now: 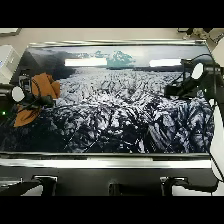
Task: Fold the clothes and pants, and hang the long-sleeved shirts on hangers.
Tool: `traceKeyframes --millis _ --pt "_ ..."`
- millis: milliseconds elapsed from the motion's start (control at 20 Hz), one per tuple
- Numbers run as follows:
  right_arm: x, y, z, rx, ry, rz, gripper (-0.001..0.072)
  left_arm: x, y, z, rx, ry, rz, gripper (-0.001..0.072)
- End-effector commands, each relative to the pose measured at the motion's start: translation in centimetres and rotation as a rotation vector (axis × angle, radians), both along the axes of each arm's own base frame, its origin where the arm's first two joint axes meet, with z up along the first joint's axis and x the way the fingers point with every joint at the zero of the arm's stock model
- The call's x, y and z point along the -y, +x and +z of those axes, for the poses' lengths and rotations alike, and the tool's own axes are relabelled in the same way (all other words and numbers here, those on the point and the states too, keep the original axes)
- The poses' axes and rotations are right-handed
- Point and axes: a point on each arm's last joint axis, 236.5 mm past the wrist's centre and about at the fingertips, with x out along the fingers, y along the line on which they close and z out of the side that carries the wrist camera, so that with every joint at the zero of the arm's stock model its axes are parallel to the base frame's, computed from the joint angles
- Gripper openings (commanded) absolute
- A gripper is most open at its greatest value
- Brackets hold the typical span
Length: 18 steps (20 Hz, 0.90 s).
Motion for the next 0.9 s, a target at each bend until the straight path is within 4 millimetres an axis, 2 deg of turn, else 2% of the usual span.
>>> traceKeyframes --millis 0,300,500,850 --pt "0.0 0.0 0.0 0.002 0.000 0.001 0.0690 0.0 0.0 0.0 0.001 0.001 -0.001 0.0715" --pt "0.0 0.1 0.1 0.006 0.000 0.001 0.0690 0.0 0.0 0.0 0.001 0.001 -0.001 0.0715" --pt "-0.1 1.1 0.4 0.050 0.001 0.000 0.0690 0.0 0.0 0.0 0.001 0.001 0.000 0.0715" --pt "-0.1 -1.0 -0.2 -0.041 0.003 0.002 0.0690 0.6 0.6 0.0 0.023 -0.032 0.018 0.0715"
